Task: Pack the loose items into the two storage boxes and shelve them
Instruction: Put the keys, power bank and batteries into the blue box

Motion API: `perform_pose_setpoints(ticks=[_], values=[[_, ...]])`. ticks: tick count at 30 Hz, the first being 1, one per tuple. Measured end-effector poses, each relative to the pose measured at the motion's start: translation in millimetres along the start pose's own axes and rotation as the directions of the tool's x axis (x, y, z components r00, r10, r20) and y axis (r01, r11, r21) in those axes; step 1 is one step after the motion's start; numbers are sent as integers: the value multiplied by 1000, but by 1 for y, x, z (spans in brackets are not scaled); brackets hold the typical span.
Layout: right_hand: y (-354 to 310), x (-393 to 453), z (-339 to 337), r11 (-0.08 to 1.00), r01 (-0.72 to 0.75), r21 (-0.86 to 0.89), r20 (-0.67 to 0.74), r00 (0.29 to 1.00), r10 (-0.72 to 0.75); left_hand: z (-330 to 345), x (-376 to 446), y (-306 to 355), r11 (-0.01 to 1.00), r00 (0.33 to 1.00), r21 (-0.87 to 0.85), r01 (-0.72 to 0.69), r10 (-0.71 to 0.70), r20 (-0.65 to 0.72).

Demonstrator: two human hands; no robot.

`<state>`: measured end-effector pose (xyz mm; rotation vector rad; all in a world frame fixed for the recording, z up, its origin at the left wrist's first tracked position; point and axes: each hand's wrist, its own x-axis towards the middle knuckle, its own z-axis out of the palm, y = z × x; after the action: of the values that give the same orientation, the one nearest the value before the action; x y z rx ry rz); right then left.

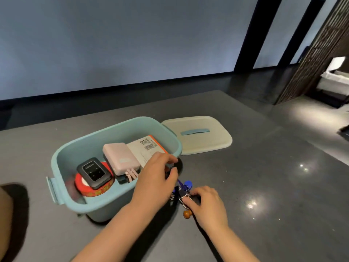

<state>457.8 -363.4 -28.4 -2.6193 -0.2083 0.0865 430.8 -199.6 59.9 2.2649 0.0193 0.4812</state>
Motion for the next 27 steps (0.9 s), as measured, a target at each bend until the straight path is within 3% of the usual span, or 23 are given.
perform_pose_setpoints(ticks=[3,13,18,22,27], values=[[-2,5,-6,999,1,34,22,1000,-2,-7,4,-2,999,999,-33,28,-29,-22],[-17,6,-14,988,-56,-143,189,978,83,-60,2,-38,988,972,40,152,-142,-188],[-35,7,-41,980,-43,193,117,993,21,-64,-13,-45,974,983,167,152,-131,-129],[-65,15,-95,919,111,378,-1,993,-120,-75,-35,-55,932,986,333,145,-108,-129],[-136,20,-160,755,340,560,-126,936,-328,-96,-60,-71,940,975,287,183,-137,-173]])
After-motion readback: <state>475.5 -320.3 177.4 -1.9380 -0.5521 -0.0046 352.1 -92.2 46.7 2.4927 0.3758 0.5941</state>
